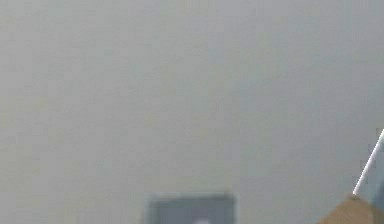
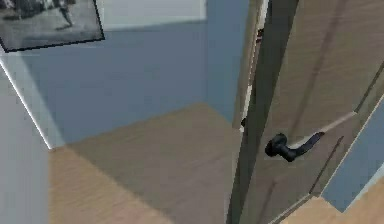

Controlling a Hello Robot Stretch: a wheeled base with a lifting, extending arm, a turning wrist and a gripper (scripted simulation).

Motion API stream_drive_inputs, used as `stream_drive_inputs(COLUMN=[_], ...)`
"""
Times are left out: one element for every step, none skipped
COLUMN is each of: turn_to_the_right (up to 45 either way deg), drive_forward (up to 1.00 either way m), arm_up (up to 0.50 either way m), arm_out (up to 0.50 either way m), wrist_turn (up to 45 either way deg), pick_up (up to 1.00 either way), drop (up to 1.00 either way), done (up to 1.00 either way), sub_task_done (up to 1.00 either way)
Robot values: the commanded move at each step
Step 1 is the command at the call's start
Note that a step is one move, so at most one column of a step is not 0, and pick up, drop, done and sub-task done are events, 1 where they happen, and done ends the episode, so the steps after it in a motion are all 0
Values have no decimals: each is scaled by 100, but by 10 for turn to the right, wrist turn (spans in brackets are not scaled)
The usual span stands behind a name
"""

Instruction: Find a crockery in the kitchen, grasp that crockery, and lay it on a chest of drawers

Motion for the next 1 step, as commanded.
stream_drive_inputs(turn_to_the_right=[450], drive_forward=[0], arm_up=[0], arm_out=[0], wrist_turn=[0], pick_up=[0], drop=[0], done=[0], sub_task_done=[0])
